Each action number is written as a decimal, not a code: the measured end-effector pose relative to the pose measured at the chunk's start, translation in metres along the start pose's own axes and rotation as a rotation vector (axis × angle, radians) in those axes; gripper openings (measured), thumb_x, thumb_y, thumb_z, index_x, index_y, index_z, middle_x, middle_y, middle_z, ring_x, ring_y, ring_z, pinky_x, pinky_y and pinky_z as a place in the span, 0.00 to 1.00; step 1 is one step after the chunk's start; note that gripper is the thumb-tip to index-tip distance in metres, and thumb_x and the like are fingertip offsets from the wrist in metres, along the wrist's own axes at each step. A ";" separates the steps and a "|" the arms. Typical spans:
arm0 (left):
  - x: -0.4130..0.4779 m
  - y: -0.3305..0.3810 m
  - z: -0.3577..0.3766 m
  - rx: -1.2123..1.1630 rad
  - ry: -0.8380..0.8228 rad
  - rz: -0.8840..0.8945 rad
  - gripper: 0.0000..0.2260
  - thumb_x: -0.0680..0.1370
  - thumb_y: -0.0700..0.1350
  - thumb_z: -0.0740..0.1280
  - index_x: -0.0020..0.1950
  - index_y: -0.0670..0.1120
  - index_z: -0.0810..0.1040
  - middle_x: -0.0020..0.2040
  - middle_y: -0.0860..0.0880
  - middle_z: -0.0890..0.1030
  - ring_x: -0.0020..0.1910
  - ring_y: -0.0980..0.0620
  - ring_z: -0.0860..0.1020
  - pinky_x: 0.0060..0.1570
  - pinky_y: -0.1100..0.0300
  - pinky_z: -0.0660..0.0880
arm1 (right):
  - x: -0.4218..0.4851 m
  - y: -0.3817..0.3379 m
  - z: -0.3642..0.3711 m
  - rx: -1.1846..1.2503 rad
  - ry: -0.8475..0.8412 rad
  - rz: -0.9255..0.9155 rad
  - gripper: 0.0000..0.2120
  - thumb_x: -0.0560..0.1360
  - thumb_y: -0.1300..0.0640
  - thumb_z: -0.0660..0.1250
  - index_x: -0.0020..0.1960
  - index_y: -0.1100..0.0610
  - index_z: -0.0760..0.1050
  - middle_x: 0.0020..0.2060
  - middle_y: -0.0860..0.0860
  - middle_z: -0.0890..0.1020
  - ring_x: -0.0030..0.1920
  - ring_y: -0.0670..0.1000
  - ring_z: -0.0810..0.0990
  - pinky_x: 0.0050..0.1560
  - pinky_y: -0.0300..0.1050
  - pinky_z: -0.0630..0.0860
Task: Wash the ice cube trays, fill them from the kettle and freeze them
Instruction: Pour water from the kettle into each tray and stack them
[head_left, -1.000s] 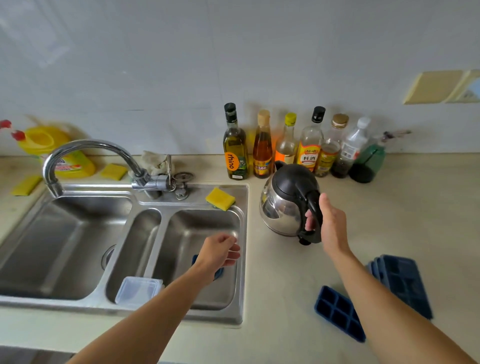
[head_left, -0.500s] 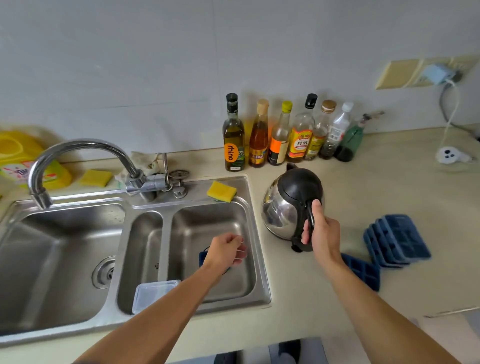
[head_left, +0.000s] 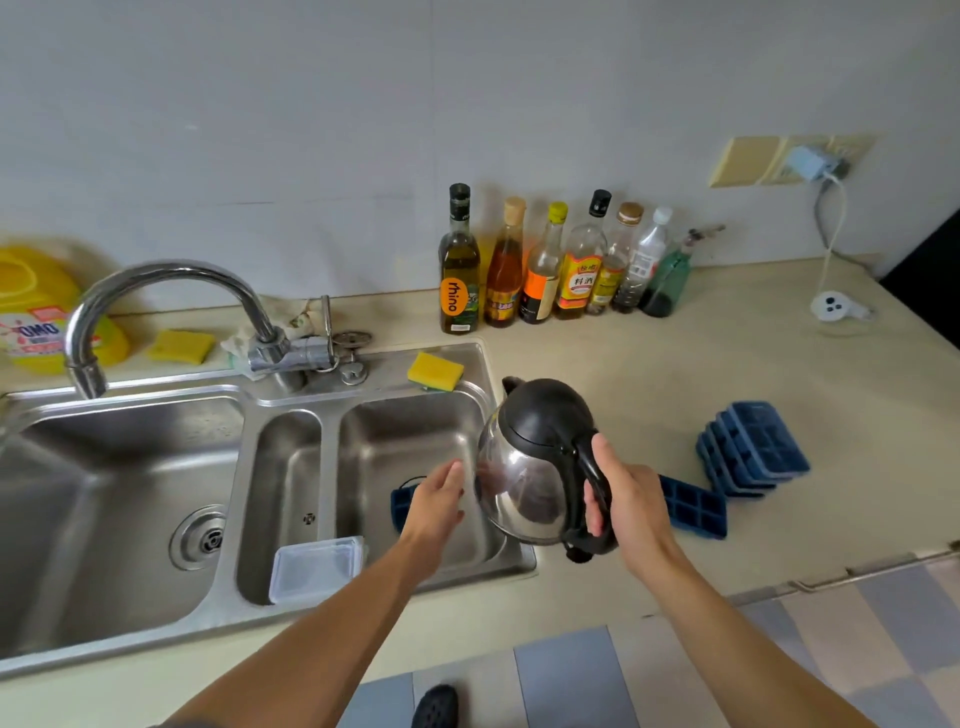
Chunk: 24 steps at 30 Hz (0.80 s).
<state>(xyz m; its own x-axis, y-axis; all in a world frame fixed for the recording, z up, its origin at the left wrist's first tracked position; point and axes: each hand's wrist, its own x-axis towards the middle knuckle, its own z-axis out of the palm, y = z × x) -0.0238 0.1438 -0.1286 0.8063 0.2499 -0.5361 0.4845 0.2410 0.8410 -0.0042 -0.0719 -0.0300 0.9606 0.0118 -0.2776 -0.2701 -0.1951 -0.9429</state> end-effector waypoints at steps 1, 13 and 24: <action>-0.003 -0.002 -0.001 -0.020 0.003 0.003 0.11 0.84 0.53 0.61 0.58 0.53 0.82 0.50 0.57 0.85 0.58 0.52 0.80 0.61 0.50 0.77 | -0.002 -0.004 -0.001 -0.023 -0.026 0.000 0.35 0.73 0.27 0.62 0.30 0.60 0.76 0.22 0.57 0.74 0.24 0.54 0.73 0.30 0.44 0.75; -0.054 -0.018 -0.026 -0.075 -0.128 -0.006 0.21 0.87 0.54 0.54 0.44 0.43 0.78 0.52 0.41 0.85 0.50 0.47 0.84 0.51 0.54 0.78 | -0.009 -0.041 0.018 -0.272 -0.272 0.064 0.32 0.68 0.27 0.65 0.28 0.56 0.77 0.23 0.56 0.76 0.23 0.53 0.73 0.29 0.42 0.72; -0.064 -0.030 -0.054 -0.113 -0.132 -0.023 0.15 0.86 0.47 0.56 0.46 0.43 0.77 0.55 0.38 0.83 0.58 0.38 0.81 0.59 0.46 0.78 | -0.005 -0.059 0.057 -0.406 -0.352 0.092 0.28 0.70 0.32 0.66 0.26 0.55 0.75 0.22 0.55 0.74 0.22 0.53 0.70 0.27 0.39 0.69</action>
<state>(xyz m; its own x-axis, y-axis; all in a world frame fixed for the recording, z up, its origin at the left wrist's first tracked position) -0.1081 0.1715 -0.1235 0.8368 0.1196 -0.5343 0.4678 0.3510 0.8112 0.0032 -0.0046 0.0162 0.8355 0.2910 -0.4662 -0.2379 -0.5732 -0.7841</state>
